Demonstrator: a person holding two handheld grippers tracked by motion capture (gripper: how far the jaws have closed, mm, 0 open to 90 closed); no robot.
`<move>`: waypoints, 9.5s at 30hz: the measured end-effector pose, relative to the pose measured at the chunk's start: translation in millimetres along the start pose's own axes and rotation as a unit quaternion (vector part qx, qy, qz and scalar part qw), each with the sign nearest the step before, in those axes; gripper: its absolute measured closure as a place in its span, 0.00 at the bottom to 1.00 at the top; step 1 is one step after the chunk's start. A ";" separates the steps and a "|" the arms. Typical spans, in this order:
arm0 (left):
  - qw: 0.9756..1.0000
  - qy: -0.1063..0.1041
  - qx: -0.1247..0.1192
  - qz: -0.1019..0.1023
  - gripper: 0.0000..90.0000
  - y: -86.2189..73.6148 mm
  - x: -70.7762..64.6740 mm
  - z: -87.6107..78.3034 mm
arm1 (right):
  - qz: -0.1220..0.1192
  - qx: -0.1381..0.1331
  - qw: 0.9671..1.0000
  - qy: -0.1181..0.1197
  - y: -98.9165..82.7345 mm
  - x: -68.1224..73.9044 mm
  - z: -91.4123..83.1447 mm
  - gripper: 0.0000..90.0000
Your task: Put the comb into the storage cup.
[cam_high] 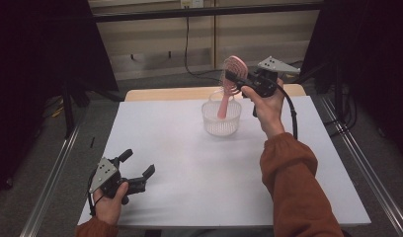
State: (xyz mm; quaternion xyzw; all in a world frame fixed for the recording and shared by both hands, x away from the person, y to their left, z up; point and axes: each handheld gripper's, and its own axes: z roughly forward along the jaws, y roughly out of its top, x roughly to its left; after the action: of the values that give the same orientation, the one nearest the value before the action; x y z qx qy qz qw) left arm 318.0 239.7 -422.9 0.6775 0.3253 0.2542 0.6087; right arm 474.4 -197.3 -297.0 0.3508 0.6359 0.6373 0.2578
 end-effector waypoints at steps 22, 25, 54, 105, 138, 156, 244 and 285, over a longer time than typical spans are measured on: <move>1.000 0.010 0.012 0.008 0.03 -1.9 2.2 1.5 | 0.024 0.004 1.000 -0.010 -36.0 0.7 17.4 0.72; 1.000 0.009 0.012 0.009 0.03 -1.8 1.9 1.5 | 0.023 0.006 1.000 -0.012 -41.1 -0.9 18.2 0.72; 1.000 0.008 0.014 0.008 0.03 -2.2 1.8 1.3 | 0.045 0.006 0.999 -0.028 -80.3 -1.6 30.6 0.71; 1.000 0.011 0.020 0.014 0.04 -2.0 2.8 0.7 | 0.031 0.059 0.992 -0.109 -90.6 -33.4 9.8 0.48; 1.000 0.010 0.017 0.008 0.04 -2.3 3.4 0.7 | 0.026 0.074 0.989 -0.123 -90.2 -39.4 8.6 0.08; 1.000 0.013 0.012 0.013 0.04 -1.9 4.0 0.5 | 0.013 0.067 0.989 -0.129 -85.0 -40.1 4.1 0.00; 0.999 0.049 -0.007 0.000 0.03 -0.4 7.2 -7.3 | -0.043 0.050 0.987 -0.143 -74.2 7.3 -69.3 0.01; 0.997 0.073 -0.013 -0.035 0.03 2.6 4.0 -11.2 | -0.026 0.043 0.988 -0.147 -104.8 30.0 -123.7 0.00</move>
State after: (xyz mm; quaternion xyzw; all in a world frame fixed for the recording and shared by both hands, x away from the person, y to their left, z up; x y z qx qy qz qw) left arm 312.7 249.9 -419.0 0.6378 0.3888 0.2856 0.6005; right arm 347.6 -245.9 -390.5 0.4350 0.6267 0.5439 0.3494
